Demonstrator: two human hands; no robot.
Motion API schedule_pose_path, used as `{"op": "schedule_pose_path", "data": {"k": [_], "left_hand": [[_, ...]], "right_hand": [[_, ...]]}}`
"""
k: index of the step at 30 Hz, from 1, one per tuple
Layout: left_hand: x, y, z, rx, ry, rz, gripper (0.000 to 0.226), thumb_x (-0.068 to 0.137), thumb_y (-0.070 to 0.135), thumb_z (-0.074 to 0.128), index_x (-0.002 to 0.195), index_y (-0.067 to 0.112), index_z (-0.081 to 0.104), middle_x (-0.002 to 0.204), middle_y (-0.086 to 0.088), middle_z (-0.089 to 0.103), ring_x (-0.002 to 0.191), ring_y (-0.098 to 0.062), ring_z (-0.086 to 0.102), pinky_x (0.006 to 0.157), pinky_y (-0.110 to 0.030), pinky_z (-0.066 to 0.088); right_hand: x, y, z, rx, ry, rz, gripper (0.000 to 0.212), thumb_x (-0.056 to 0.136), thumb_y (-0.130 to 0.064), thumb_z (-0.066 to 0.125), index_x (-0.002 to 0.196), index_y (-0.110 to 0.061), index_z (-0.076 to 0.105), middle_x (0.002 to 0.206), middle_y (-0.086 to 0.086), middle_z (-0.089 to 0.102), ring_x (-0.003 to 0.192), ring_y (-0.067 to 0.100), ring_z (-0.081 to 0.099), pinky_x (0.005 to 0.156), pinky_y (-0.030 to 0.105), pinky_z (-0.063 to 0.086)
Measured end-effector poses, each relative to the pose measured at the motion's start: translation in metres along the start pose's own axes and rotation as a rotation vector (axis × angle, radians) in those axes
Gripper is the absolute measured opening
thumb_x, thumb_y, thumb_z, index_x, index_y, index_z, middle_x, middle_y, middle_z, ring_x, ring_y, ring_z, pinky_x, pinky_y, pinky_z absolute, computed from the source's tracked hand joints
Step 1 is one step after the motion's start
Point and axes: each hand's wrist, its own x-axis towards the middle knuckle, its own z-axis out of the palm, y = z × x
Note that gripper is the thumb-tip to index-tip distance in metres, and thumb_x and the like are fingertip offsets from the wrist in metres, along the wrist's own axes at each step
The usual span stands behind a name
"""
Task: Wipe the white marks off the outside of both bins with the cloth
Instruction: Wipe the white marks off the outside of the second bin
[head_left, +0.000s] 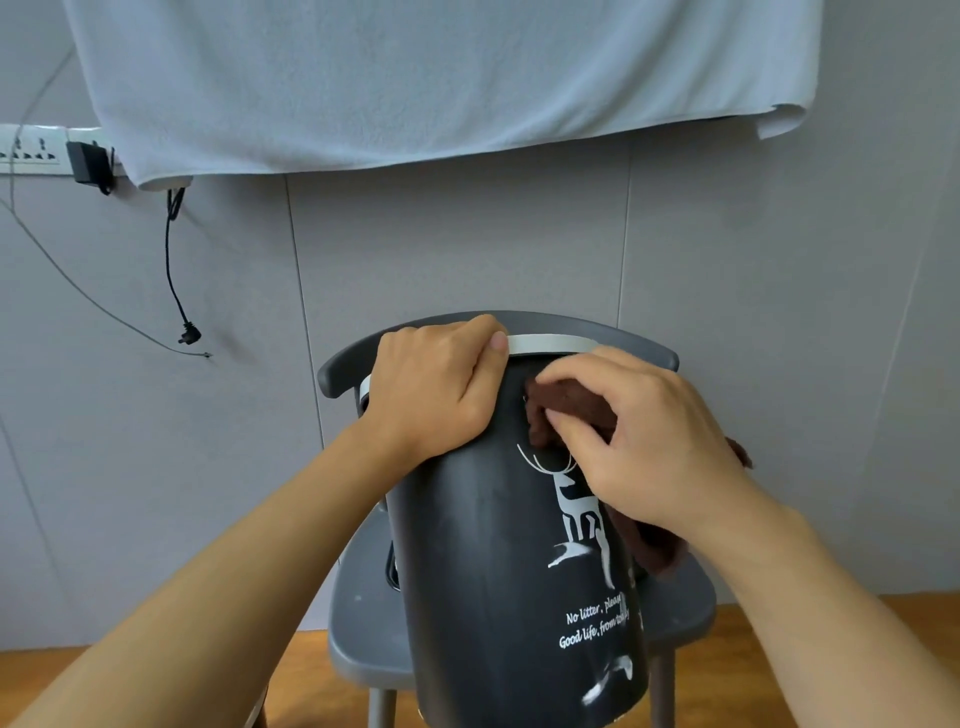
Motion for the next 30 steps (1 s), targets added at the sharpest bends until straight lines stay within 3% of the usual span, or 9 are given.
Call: {"op": "schedule_pose_path", "data": {"k": [3, 9, 13, 15, 21, 23, 27, 30], "left_hand": [[-0.001, -0.002, 0.000, -0.003, 0.002, 0.009, 0.042, 0.098, 0.037, 0.030, 0.087, 0.015, 0.065, 0.061, 0.004, 0.056, 0.054, -0.026, 0.053, 0.052, -0.044, 0.043], [-0.002, -0.001, -0.001, 0.002, -0.007, 0.005, 0.043, 0.098, 0.038, 0.029, 0.087, 0.015, 0.064, 0.062, 0.003, 0.058, 0.055, -0.026, 0.054, 0.053, -0.044, 0.043], [-0.002, 0.001, -0.001, -0.005, -0.002, 0.018, 0.042, 0.098, 0.037, 0.031, 0.087, 0.015, 0.064, 0.062, 0.003, 0.057, 0.055, -0.026, 0.054, 0.052, -0.044, 0.043], [-0.003, 0.001, -0.001, -0.006, 0.007, 0.022, 0.041, 0.098, 0.037, 0.031, 0.086, 0.015, 0.064, 0.061, 0.004, 0.056, 0.053, -0.025, 0.052, 0.051, -0.043, 0.042], [-0.002, -0.005, 0.002, 0.020, 0.010, -0.019, 0.041, 0.097, 0.043, 0.032, 0.085, 0.017, 0.061, 0.054, 0.010, 0.040, 0.051, -0.020, 0.047, 0.052, -0.037, 0.039], [-0.003, -0.007, 0.002, 0.039, 0.014, -0.045, 0.042, 0.097, 0.049, 0.035, 0.084, 0.020, 0.061, 0.052, 0.009, 0.040, 0.051, -0.018, 0.046, 0.051, -0.036, 0.039], [-0.004, -0.007, 0.001, 0.031, 0.042, -0.011, 0.040, 0.098, 0.050, 0.038, 0.078, 0.020, 0.055, 0.049, 0.006, 0.039, 0.048, -0.018, 0.040, 0.047, -0.035, 0.037], [-0.004, -0.012, 0.002, 0.048, 0.038, -0.027, 0.040, 0.099, 0.050, 0.037, 0.078, 0.020, 0.054, 0.049, 0.005, 0.038, 0.048, -0.021, 0.042, 0.048, -0.034, 0.035]], "right_hand": [[0.001, -0.004, 0.009, -0.069, 0.070, 0.005, 0.024, 0.093, -0.022, 0.072, 0.116, -0.029, 0.070, 0.107, -0.013, 0.066, 0.099, 0.018, 0.064, 0.078, 0.043, 0.056], [-0.002, -0.002, -0.014, -0.075, -0.236, -0.026, 0.019, 0.087, -0.036, 0.064, 0.103, -0.046, 0.063, 0.098, -0.025, 0.062, 0.088, 0.001, 0.060, 0.072, 0.031, 0.051], [0.004, -0.006, -0.007, -0.009, -0.035, -0.017, 0.018, 0.093, -0.025, 0.069, 0.108, -0.035, 0.069, 0.103, -0.018, 0.065, 0.095, 0.010, 0.063, 0.079, 0.041, 0.055], [0.005, -0.007, -0.002, -0.042, -0.027, -0.028, 0.020, 0.095, -0.026, 0.068, 0.115, -0.031, 0.067, 0.107, -0.016, 0.062, 0.098, 0.013, 0.061, 0.078, 0.043, 0.055], [-0.007, -0.001, -0.010, -0.026, -0.303, -0.038, 0.018, 0.086, -0.037, 0.064, 0.102, -0.046, 0.062, 0.098, -0.023, 0.063, 0.089, 0.003, 0.062, 0.074, 0.038, 0.055], [-0.009, 0.000, -0.006, 0.019, -0.239, -0.021, 0.018, 0.086, -0.038, 0.063, 0.102, -0.044, 0.063, 0.098, -0.022, 0.064, 0.092, 0.005, 0.064, 0.077, 0.040, 0.055], [-0.001, -0.002, 0.009, 0.008, 0.078, 0.016, 0.022, 0.092, -0.029, 0.067, 0.114, -0.033, 0.064, 0.107, -0.014, 0.064, 0.096, 0.019, 0.064, 0.080, 0.045, 0.055], [-0.010, -0.003, 0.014, -0.011, 0.006, -0.039, 0.022, 0.090, -0.029, 0.066, 0.112, -0.033, 0.064, 0.104, -0.012, 0.062, 0.092, 0.021, 0.064, 0.075, 0.044, 0.055]]}}
